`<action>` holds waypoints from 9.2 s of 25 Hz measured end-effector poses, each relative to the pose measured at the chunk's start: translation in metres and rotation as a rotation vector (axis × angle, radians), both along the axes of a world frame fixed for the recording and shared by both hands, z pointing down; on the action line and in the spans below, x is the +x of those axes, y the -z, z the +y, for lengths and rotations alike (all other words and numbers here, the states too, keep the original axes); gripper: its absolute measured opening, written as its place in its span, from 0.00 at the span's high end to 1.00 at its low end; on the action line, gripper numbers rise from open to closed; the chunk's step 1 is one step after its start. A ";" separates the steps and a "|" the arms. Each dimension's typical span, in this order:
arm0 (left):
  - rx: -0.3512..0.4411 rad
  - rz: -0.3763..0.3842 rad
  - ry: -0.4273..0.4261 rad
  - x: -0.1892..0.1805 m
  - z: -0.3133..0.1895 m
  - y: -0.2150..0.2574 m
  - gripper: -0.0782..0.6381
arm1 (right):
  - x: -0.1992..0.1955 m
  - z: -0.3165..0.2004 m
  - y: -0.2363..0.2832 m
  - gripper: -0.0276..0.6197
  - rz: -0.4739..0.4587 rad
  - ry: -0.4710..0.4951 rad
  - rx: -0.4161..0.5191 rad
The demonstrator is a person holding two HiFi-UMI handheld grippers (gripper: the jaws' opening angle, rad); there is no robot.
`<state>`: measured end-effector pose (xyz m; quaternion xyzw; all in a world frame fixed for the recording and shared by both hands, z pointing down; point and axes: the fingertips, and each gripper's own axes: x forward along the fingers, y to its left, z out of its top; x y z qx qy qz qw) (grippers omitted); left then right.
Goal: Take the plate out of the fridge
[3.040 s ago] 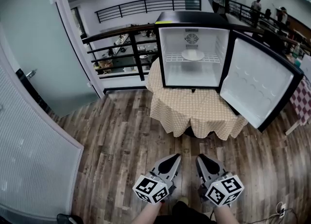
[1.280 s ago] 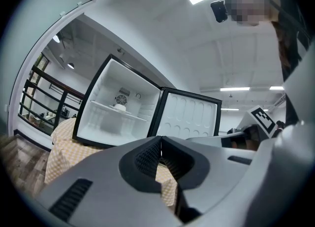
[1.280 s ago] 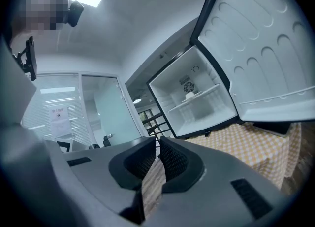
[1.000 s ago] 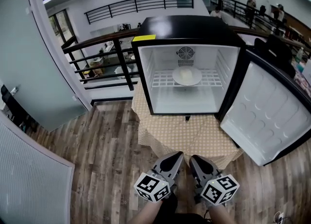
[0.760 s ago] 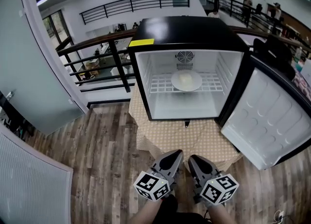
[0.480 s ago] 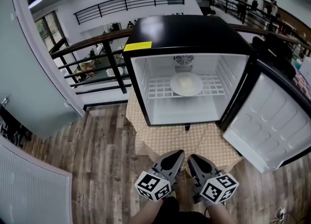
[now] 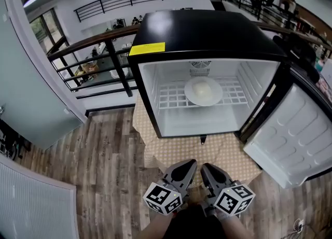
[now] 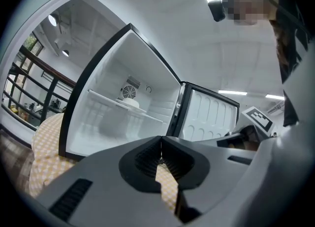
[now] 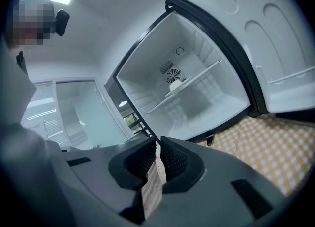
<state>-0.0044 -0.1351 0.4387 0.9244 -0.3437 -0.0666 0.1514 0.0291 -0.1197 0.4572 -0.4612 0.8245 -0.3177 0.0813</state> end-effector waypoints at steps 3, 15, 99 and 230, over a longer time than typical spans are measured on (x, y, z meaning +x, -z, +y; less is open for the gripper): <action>-0.003 0.005 -0.013 0.004 -0.006 -0.002 0.88 | 0.003 -0.008 0.000 0.88 -0.022 -0.014 -0.012; 0.026 -0.005 0.014 0.002 -0.065 0.011 0.88 | -0.003 -0.068 0.011 0.88 -0.120 -0.006 -0.033; 0.021 0.042 -0.004 0.025 -0.131 0.014 0.88 | 0.056 -0.198 0.045 0.87 -0.779 -0.288 -0.403; 0.038 0.016 0.096 -0.001 0.148 0.019 0.88 | 0.067 0.109 0.035 0.90 -0.906 -0.117 -0.265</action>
